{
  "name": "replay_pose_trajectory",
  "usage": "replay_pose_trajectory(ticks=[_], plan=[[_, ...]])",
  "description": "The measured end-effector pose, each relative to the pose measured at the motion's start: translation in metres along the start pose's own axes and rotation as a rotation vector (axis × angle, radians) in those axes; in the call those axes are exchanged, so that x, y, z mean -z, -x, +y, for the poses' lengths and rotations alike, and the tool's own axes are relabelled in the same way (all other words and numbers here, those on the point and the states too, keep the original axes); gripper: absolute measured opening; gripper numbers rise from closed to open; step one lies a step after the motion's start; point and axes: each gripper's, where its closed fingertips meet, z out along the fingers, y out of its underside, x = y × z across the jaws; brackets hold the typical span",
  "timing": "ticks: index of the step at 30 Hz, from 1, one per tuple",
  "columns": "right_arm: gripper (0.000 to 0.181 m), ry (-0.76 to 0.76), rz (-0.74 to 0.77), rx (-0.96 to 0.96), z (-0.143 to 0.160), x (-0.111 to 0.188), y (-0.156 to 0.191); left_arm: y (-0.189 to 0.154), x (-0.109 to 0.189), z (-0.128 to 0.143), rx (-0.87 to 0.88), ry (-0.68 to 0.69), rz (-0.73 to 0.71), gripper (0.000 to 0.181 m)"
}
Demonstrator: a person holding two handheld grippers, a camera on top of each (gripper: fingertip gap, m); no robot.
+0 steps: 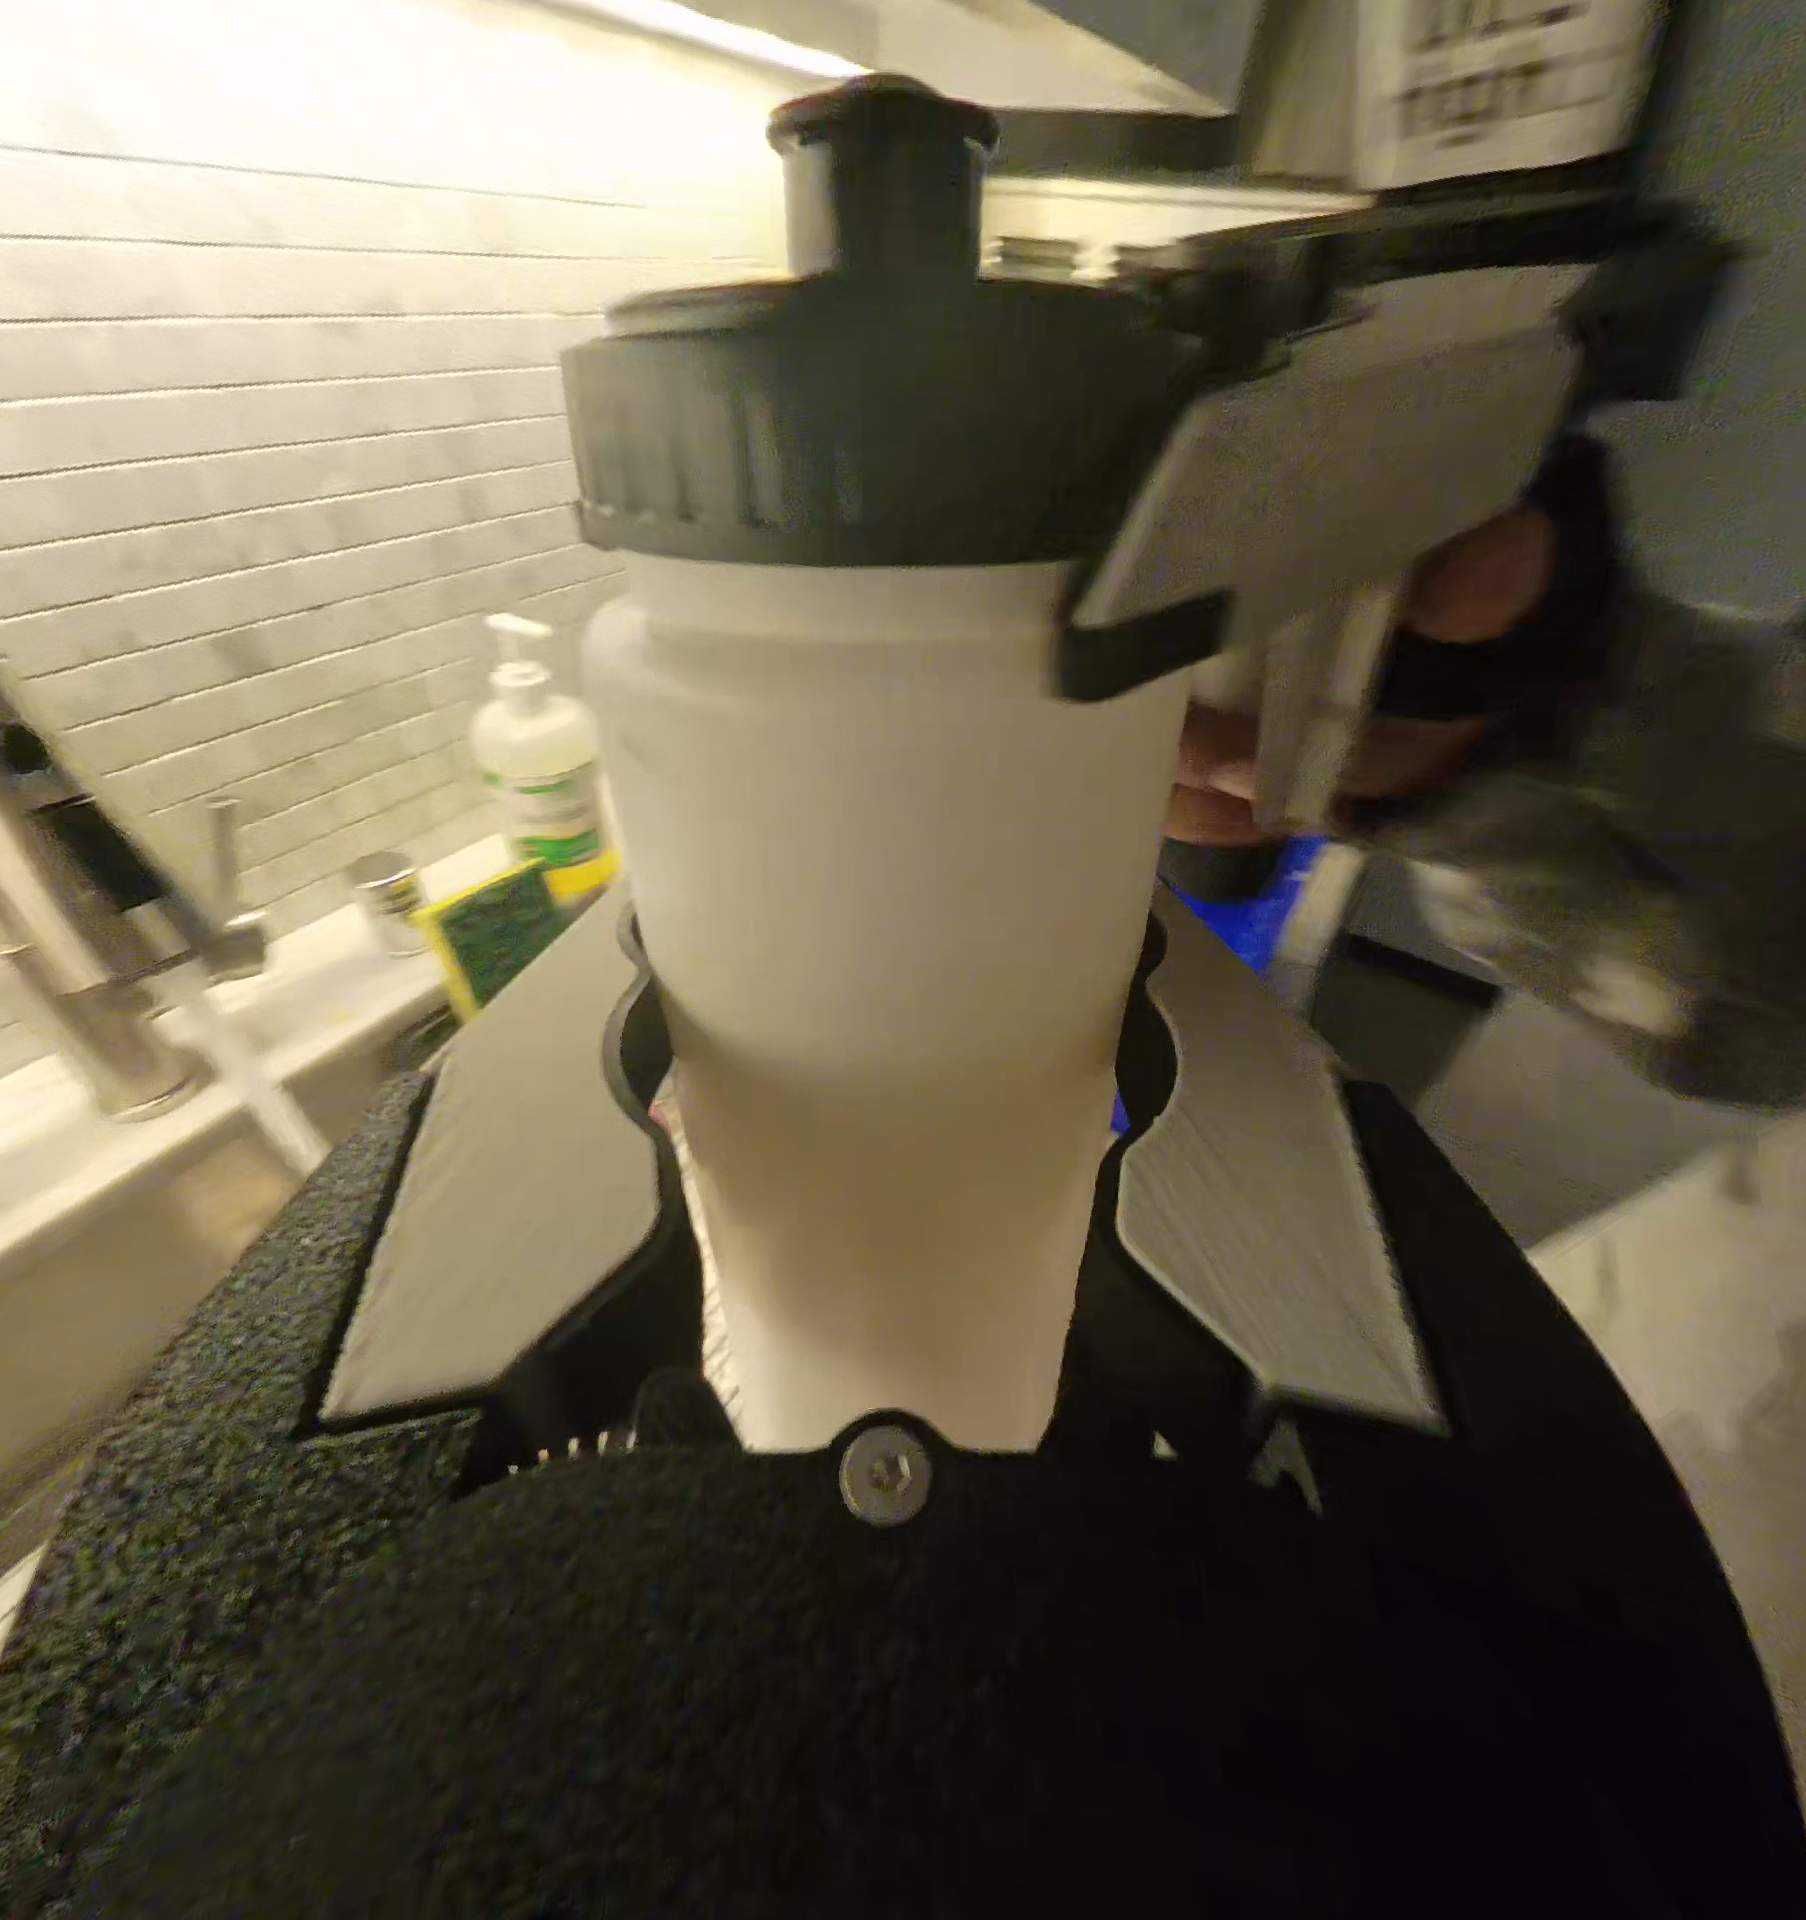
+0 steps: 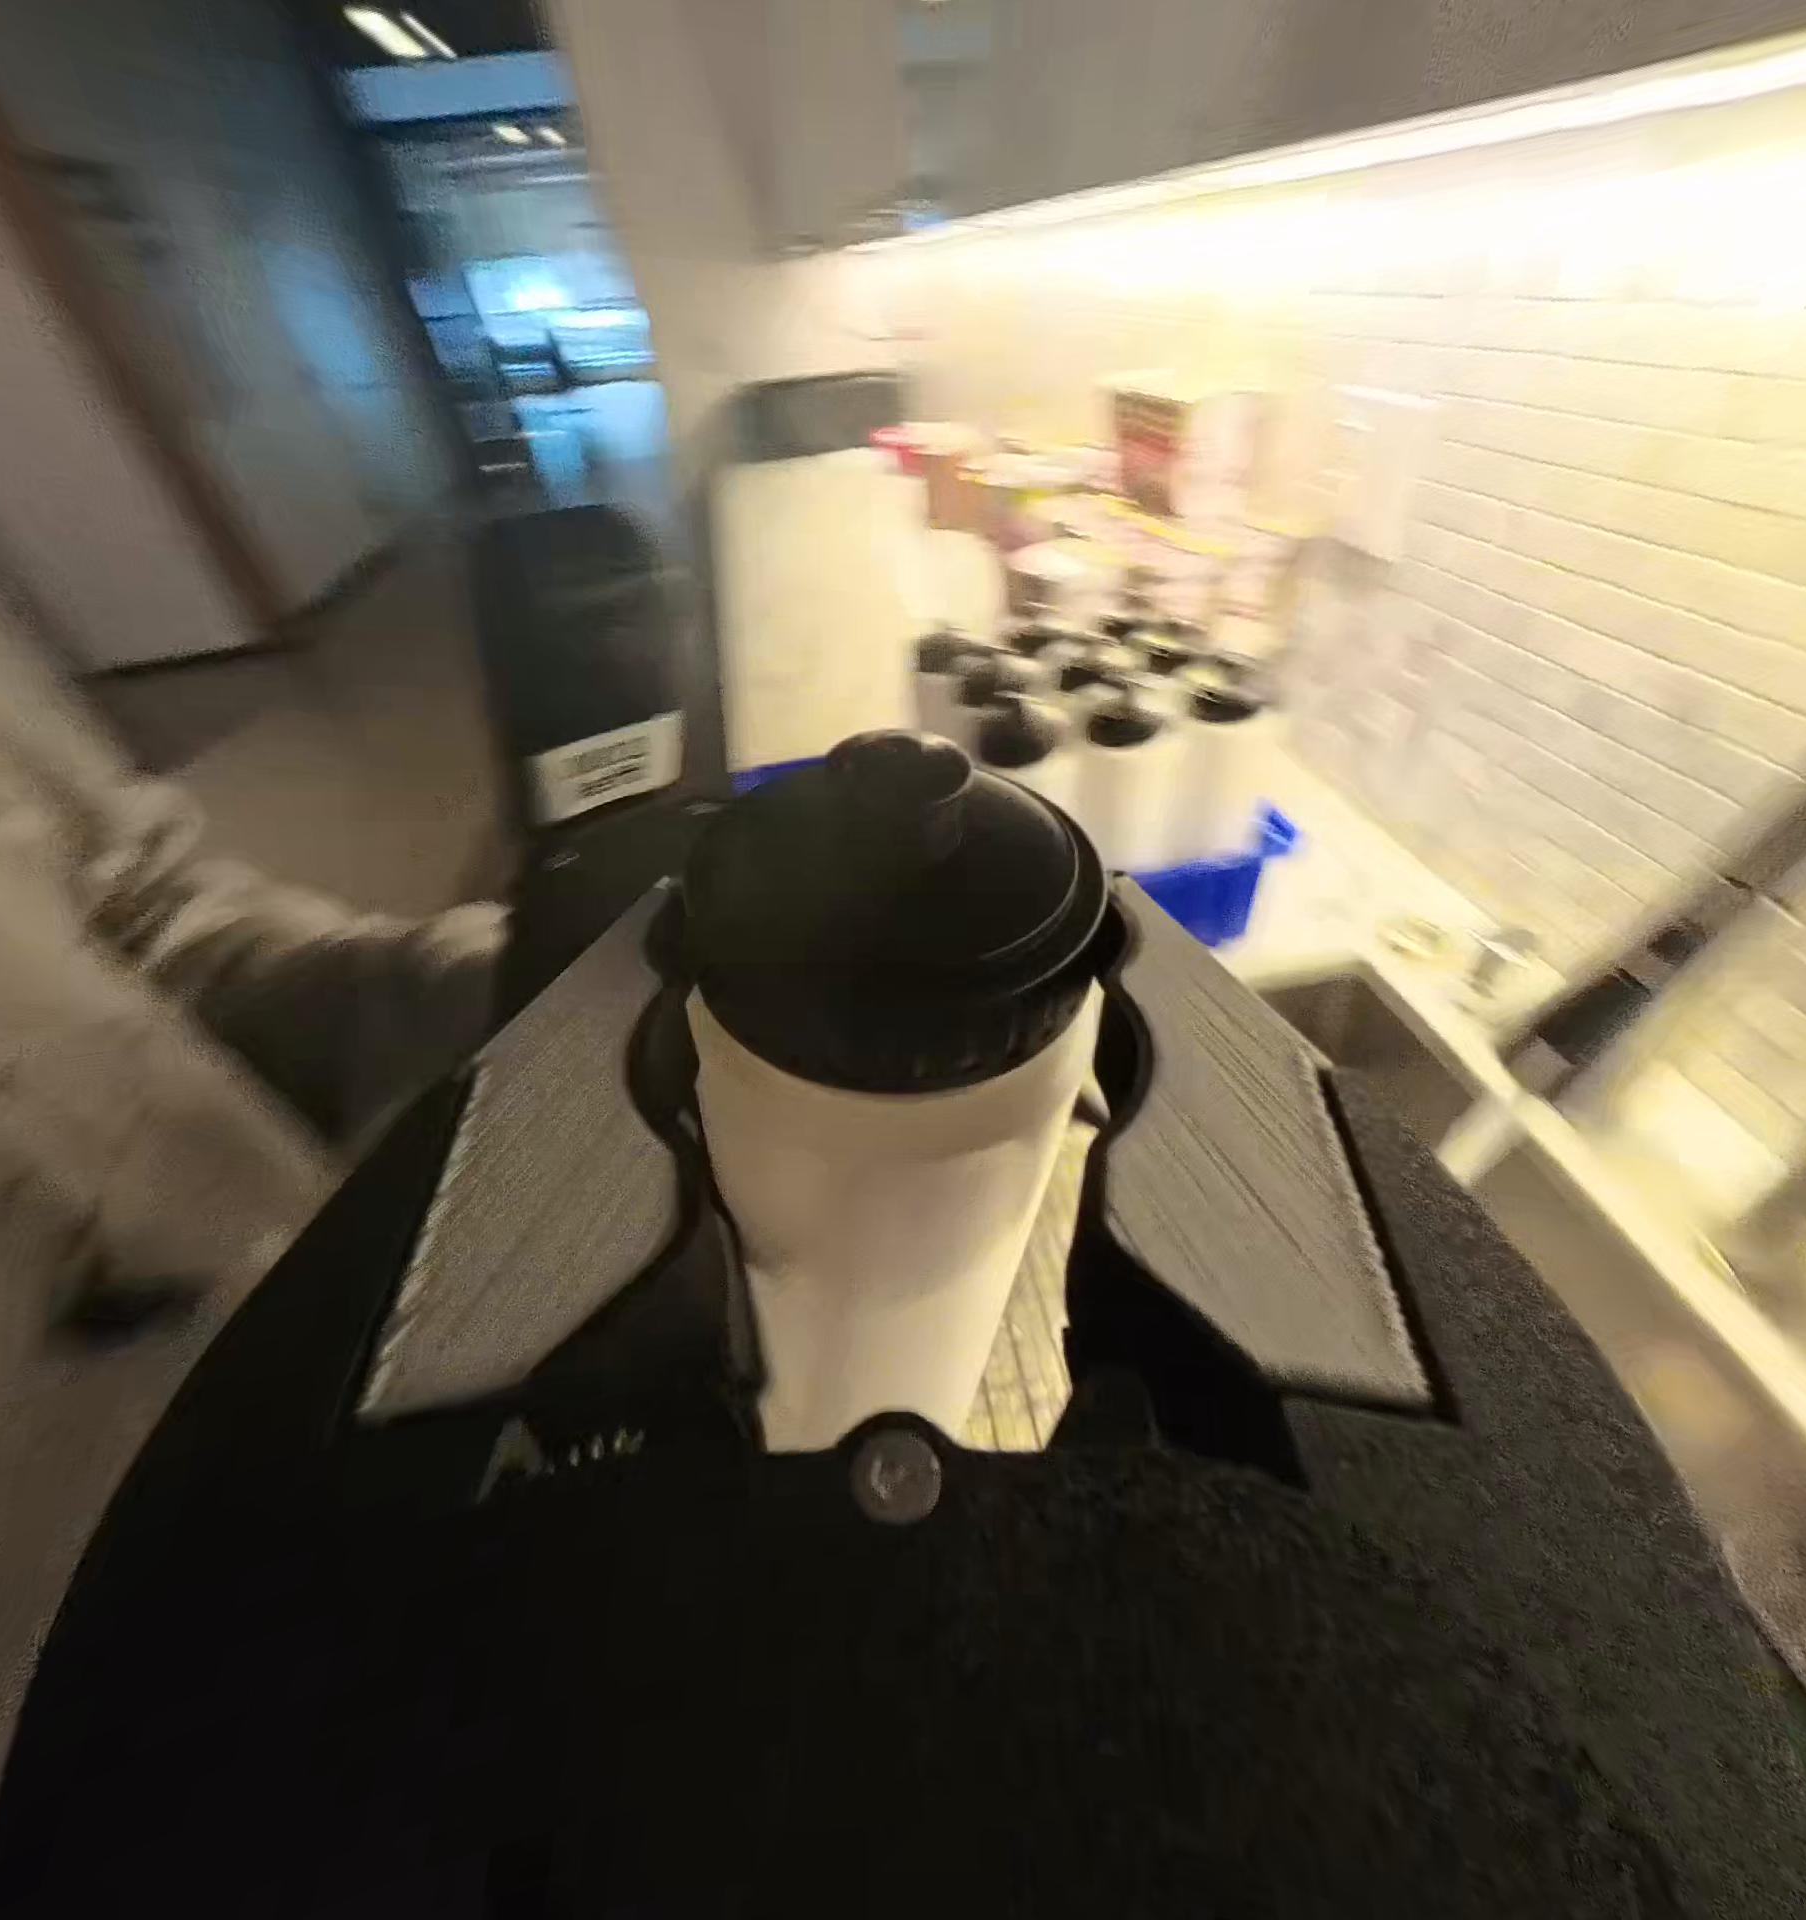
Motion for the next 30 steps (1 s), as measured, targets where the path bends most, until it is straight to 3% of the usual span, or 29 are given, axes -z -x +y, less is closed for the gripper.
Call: replay_pose_trajectory(ticks=[4,6,8,10,12,15,18,19,21,23,25,27,28,30], plan=[[0.077,-0.011,-0.599,-0.03,-0.006,0.025,0.052,-0.065,0.015,-0.008,0.113,-0.041,0.468,0.088],[0.077,-0.038,-0.679,-0.091,-0.013,0.024,0.055,-0.078,0.019,-0.015,0.205,-0.065,0.576,0.087],[0.08,-0.06,-0.574,-0.115,-0.017,0.015,0.043,-0.065,0.016,-0.02,0.219,-0.102,0.5,0.087],[0.102,-0.083,-0.368,-0.09,-0.018,0.007,0.027,-0.044,0.012,-0.018,0.179,-0.095,0.343,0.087],[0.109,-0.109,-0.152,-0.07,-0.02,0.005,0.013,-0.022,0.011,-0.013,0.162,-0.086,0.19,0.088],[0.1,-0.065,0.195,-0.086,-0.01,0.0,-0.013,0.001,0.01,-0.001,0.081,-0.032,-0.014,0.087],[0.078,-0.027,0.24,-0.117,-0.001,-0.01,-0.012,0.007,0.006,0.011,-0.025,0.034,-0.114,0.087],[0.077,0.004,0.227,-0.107,0.002,-0.012,-0.012,0.008,0.006,0.012,-0.035,0.03,-0.125,0.087],[0.077,0.042,0.141,-0.073,0.0,-0.015,-0.006,0.007,0.008,0.012,-0.028,0.013,-0.113,0.088],[0.077,0.048,-0.033,-0.01,-0.006,-0.016,0.008,-0.003,0.012,0.006,0.005,-0.021,-0.013,0.087],[0.077,-0.028,-0.328,0.098,-0.022,-0.004,0.033,-0.022,0.019,0.002,0.076,-0.064,0.18,0.087],[0.078,-0.083,-0.607,-0.002,-0.046,0.015,0.045,-0.038,0.028,-0.002,0.175,-0.096,0.366,0.088],[0.078,-0.111,-0.665,-0.016,-0.057,0.02,0.042,-0.04,0.033,-0.003,0.219,-0.109,0.419,0.087],[0.078,-0.146,-0.624,-0.01,-0.07,0.014,0.025,-0.032,0.035,-0.003,0.245,-0.117,0.408,0.087]])
